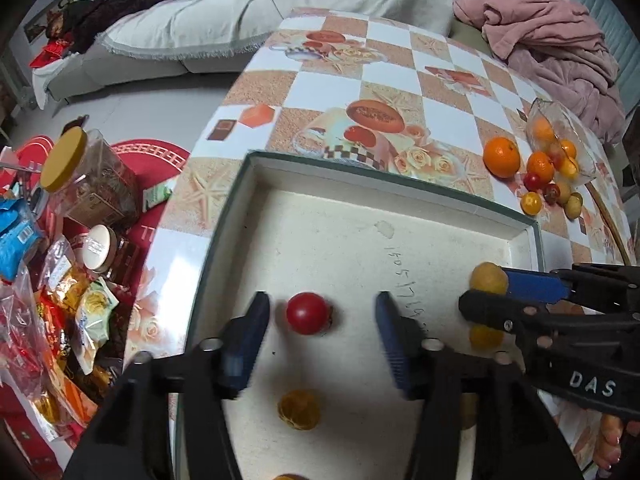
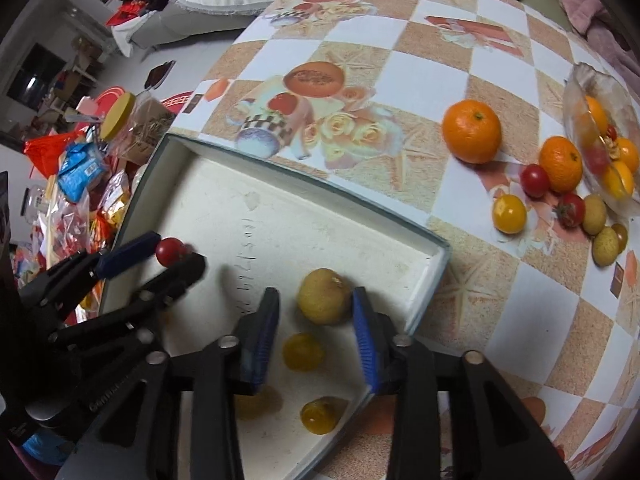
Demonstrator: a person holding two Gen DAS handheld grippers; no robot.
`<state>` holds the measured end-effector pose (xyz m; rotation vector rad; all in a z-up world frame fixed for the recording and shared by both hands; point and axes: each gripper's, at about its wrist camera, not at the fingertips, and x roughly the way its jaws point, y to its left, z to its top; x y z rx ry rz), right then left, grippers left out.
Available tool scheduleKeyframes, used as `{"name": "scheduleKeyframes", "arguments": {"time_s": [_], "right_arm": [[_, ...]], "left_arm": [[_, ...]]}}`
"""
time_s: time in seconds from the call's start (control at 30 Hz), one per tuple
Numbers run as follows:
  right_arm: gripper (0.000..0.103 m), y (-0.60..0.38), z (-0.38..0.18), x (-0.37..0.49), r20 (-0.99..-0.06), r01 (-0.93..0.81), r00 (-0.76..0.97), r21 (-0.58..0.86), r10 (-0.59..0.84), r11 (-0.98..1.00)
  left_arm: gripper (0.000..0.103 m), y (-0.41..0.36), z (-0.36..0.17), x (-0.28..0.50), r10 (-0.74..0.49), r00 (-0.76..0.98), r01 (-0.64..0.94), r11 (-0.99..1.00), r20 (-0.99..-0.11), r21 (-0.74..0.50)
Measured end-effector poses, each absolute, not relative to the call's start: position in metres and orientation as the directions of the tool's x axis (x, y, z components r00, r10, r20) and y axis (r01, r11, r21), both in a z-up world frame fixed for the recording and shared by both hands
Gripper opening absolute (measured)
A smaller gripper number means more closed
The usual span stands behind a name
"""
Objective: Organize fruits
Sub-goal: 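Carry both fruits over the white tray and open both tools, then move both open tools back toward the table fruit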
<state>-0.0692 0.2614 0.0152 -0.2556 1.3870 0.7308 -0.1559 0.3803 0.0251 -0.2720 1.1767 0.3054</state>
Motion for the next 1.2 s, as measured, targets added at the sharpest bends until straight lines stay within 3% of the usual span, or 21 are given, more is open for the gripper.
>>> {"name": "scheduleKeyframes", "arguments": {"time_s": [0.13, 0.23, 0.33, 0.47, 0.87, 1.2], "right_arm": [[0.060, 0.262, 0.025, -0.075, -0.944, -0.625, 0.034, 0.237, 0.329, 0.744], [0.078, 0.257, 0.035, -0.079, -0.936, -0.629, 0.048, 0.242, 0.348, 0.739], [0.080, 0.246, 0.046, -0.081, -0.926, -0.625, 0.054, 0.260, 0.373, 0.736], [0.093, 0.223, 0.056, -0.083, -0.933, -0.602, 0.082, 0.233, 0.349, 0.764], [0.093, 0.093, 0.054, -0.089, -0.962, -0.399, 0.115, 0.183, 0.247, 0.899], [0.093, 0.018, 0.042, -0.105, -0.972, -0.386, 0.093, 0.163, 0.214, 0.908]], "left_arm": [[0.059, 0.380, 0.024, -0.155, 0.093, 0.339, -0.368, 0.929, -0.936, -0.041], [0.059, 0.381, 0.024, -0.155, 0.097, 0.336, -0.371, 0.928, -0.937, -0.037], [0.059, 0.380, 0.027, -0.155, 0.104, 0.336, -0.368, 0.929, -0.936, -0.029], [0.059, 0.375, 0.033, -0.156, 0.110, 0.336, -0.349, 0.937, -0.935, -0.015], [0.059, 0.305, 0.062, -0.183, 0.018, 0.377, -0.202, 0.977, -0.926, -0.063], [0.059, 0.196, 0.075, -0.235, -0.041, 0.354, -0.163, 0.981, -0.934, -0.104]]}}
